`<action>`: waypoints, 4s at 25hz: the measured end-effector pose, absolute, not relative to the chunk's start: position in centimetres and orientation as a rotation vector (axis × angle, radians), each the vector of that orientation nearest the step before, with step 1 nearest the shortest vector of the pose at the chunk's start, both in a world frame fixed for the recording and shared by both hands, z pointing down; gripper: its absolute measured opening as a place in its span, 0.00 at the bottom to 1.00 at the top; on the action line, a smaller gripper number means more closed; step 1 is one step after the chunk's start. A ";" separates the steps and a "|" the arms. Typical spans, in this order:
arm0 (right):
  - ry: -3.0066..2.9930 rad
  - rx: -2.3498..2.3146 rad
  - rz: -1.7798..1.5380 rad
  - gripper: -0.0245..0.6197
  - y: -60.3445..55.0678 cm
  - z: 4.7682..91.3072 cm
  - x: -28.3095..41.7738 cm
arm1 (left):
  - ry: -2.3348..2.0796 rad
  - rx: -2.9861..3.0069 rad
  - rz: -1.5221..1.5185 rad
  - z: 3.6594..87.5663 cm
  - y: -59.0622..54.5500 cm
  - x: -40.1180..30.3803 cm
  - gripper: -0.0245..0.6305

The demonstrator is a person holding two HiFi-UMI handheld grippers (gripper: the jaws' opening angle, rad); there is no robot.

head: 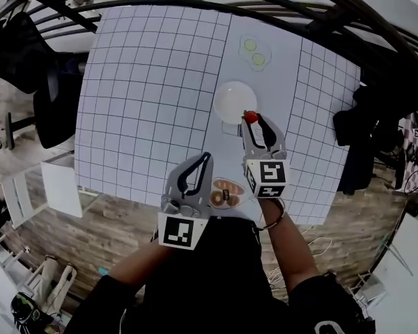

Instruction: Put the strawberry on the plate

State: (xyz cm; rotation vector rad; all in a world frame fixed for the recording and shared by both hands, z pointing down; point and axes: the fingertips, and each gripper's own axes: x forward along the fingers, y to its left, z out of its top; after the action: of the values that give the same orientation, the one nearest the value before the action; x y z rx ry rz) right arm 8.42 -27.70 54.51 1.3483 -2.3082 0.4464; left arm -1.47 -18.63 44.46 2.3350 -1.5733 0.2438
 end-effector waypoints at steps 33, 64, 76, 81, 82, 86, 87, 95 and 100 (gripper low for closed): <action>-2.132 1.130 0.454 0.25 -32.8 71.5 7.1 | -1.661 2.091 0.251 48.9 -20.5 -3.9 0.05; -2.134 1.009 0.264 0.32 -30.5 68.6 4.7 | -1.700 2.124 0.172 46.0 -17.9 -6.0 0.05; -2.244 1.185 0.510 0.32 -25.3 58.5 5.0 | -1.709 2.221 0.054 41.6 -16.4 -5.9 0.05; -2.275 1.279 0.486 0.32 -23.2 53.5 5.8 | -1.731 2.269 0.024 39.5 -15.3 -7.1 0.05; -2.282 1.292 0.473 0.32 -22.7 52.6 5.9 | -1.729 2.281 0.015 39.0 -15.0 -7.0 0.05; -2.312 1.326 0.426 0.32 -20.6 49.1 6.0 | -1.675 2.369 -0.032 37.0 -13.1 -5.7 0.05; -2.320 1.334 0.422 0.32 -20.1 48.3 5.9 | -1.656 2.393 -0.041 36.5 -12.6 -5.2 0.05; -2.388 1.448 0.383 0.32 -15.5 42.1 6.1 | -1.572 2.500 -0.093 33.9 -9.1 -3.7 0.05; -2.405 1.546 0.348 0.30 -10.8 39.0 7.1 | -1.506 2.565 -0.120 33.3 -5.5 -3.7 0.05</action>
State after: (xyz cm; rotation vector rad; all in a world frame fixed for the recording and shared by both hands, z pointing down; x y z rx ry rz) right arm 7.14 -10.75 39.01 1.5460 -2.4054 0.3478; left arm -3.72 -5.54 33.28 2.5645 -1.5057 -0.1202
